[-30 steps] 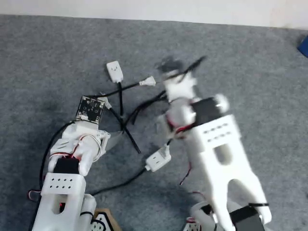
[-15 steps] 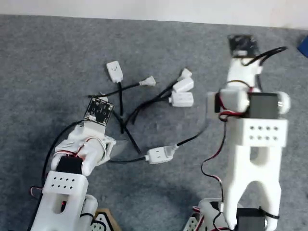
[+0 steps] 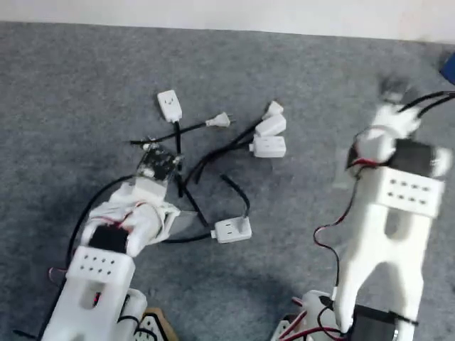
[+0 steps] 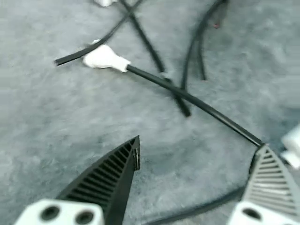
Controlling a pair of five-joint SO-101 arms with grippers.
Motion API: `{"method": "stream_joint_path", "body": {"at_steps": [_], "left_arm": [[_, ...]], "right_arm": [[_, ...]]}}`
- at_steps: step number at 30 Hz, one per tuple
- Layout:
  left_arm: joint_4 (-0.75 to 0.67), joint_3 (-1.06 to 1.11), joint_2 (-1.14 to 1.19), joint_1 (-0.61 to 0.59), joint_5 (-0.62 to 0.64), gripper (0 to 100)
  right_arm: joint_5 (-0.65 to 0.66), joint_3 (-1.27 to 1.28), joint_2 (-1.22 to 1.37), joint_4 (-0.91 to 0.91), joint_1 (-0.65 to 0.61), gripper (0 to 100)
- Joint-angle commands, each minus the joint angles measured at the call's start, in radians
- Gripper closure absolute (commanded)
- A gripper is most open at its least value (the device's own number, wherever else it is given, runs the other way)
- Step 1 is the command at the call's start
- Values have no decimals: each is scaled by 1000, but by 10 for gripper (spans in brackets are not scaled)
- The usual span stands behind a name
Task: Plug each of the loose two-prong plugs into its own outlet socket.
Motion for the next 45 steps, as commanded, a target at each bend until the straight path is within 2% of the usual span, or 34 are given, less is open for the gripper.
{"method": "stream_joint_path", "body": {"at_steps": [1,4,9,16,19,22,28,32,37,45], "left_arm": [[123,-202,170,36,-12,685],[199,-361,404,65,-49,726],[282,-536,728,188,-276,730],[253,-657,918,246,-451,724],[207,-685,934,245,-451,671],[249,-714,909,260,-453,639],[318,-711,829,343,-446,638],[341,-710,826,406,-397,637],[256,-651,826,446,-393,636],[121,-582,832,446,-396,638]], "right_arm": [[-41,371,-21,-275,-62,584],[-69,532,-21,-432,-104,584],[-75,608,-88,-535,-119,584],[-66,768,-225,-618,-120,584],[-32,803,-263,-622,-122,584],[-28,808,-275,-622,-124,584],[-26,808,-274,-622,-124,584],[-29,809,-274,-622,-124,584],[-34,809,-274,-622,-125,584],[-34,809,-274,-622,-127,584]]}}
